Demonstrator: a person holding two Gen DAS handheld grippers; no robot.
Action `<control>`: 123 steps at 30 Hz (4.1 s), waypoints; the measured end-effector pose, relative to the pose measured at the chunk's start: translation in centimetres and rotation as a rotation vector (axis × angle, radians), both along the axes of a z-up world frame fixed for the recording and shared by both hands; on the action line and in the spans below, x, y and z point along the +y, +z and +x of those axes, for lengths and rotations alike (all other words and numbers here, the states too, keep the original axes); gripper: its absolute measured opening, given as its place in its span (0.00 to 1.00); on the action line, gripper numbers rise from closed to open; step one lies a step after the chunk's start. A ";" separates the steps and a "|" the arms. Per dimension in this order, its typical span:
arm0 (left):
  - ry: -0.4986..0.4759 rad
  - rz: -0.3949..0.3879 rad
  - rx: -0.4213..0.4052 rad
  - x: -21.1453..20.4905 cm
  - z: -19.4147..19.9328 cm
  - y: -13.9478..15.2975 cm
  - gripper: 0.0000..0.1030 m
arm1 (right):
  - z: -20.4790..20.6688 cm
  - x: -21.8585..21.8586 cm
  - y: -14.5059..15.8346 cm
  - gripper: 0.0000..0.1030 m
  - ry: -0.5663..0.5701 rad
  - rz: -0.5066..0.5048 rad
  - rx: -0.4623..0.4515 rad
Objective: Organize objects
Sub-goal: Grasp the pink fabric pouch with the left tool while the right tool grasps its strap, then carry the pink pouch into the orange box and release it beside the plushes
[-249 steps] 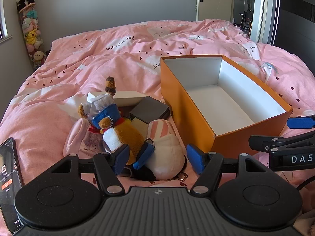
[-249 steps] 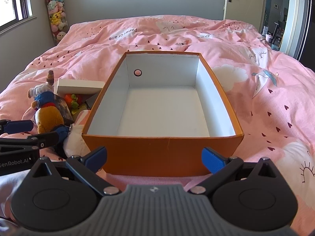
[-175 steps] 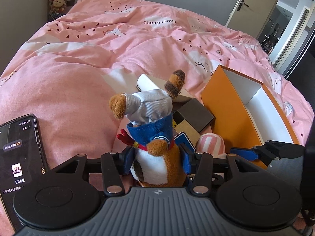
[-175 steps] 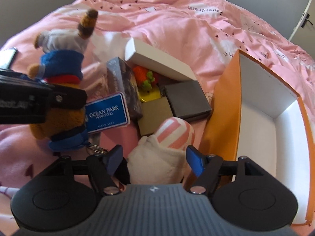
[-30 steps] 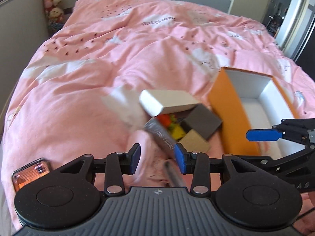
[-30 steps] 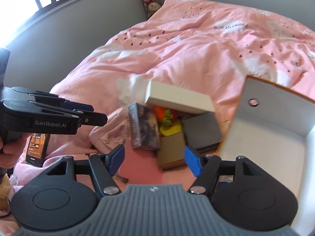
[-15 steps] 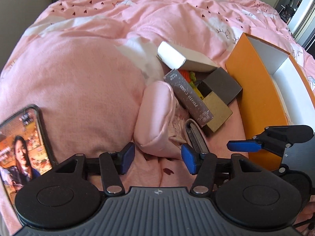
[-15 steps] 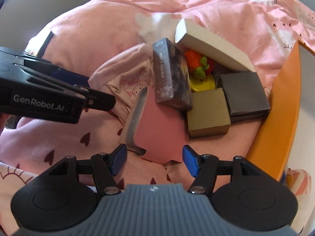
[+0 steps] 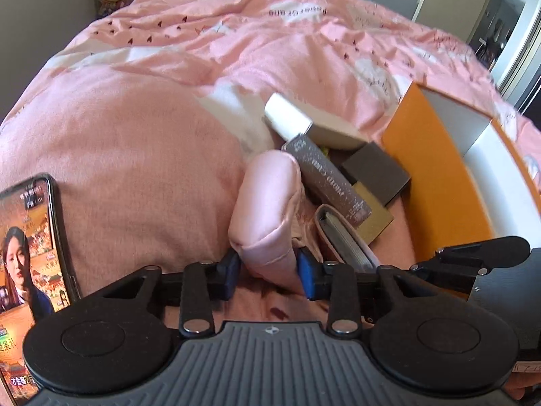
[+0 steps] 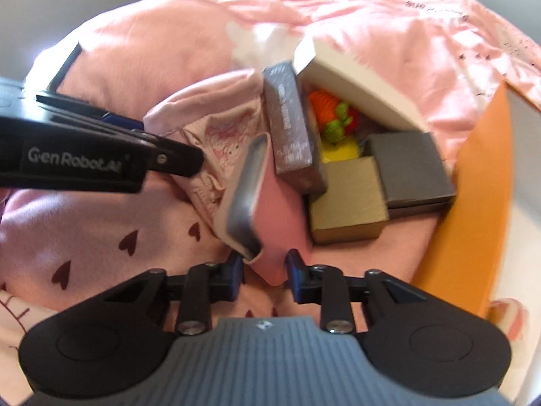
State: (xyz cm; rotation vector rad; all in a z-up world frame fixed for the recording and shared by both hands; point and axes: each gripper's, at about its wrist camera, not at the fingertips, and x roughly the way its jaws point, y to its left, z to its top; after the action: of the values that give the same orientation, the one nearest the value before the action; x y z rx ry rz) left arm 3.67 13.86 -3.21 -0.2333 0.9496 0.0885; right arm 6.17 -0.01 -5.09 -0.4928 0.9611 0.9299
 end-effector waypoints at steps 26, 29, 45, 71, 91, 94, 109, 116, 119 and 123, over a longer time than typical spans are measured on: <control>-0.123 -0.098 0.089 -0.9 1.5 2.1 0.44 | 2.1 -2.2 2.2 0.17 -0.106 0.066 0.114; -0.089 -0.145 0.077 -0.6 0.9 1.5 0.57 | 2.2 -2.0 1.9 0.21 -0.105 0.058 0.106; 0.018 -0.231 0.018 -1.0 1.3 0.1 0.39 | 3.1 -0.8 0.7 0.23 -0.067 0.044 0.110; -0.368 -0.456 -0.126 -10.8 5.0 11.4 0.28 | 3.3 -20.3 15.4 0.21 -0.501 0.377 -0.134; -0.362 -0.675 0.299 -19.5 13.4 -1.4 0.27 | 7.5 -26.9 8.7 0.22 -0.722 0.249 0.033; -0.347 -0.683 0.324 -19.6 13.6 -2.4 0.27 | 7.7 -26.5 8.0 0.22 -0.729 0.214 0.051; -0.320 -0.669 0.385 -21.4 14.2 -5.3 0.27 | 8.2 -25.1 6.6 0.23 -0.714 0.076 0.043; -0.294 -0.665 0.414 -22.1 14.6 -6.1 0.27 | 7.9 -25.2 7.2 0.21 -0.692 0.059 0.001; -0.303 -0.629 0.416 -23.2 14.8 -6.5 0.28 | 7.9 -25.2 6.8 0.21 -0.687 0.052 0.010; -0.341 -0.598 0.404 -23.4 14.7 -6.3 0.33 | 7.7 -25.2 6.5 0.18 -0.671 0.040 0.001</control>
State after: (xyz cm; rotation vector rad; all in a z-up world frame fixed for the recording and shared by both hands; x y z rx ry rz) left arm 18.38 -9.52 -9.50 -0.6153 1.3925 -0.4861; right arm 13.87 -25.19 1.41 -0.1110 1.0136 0.3407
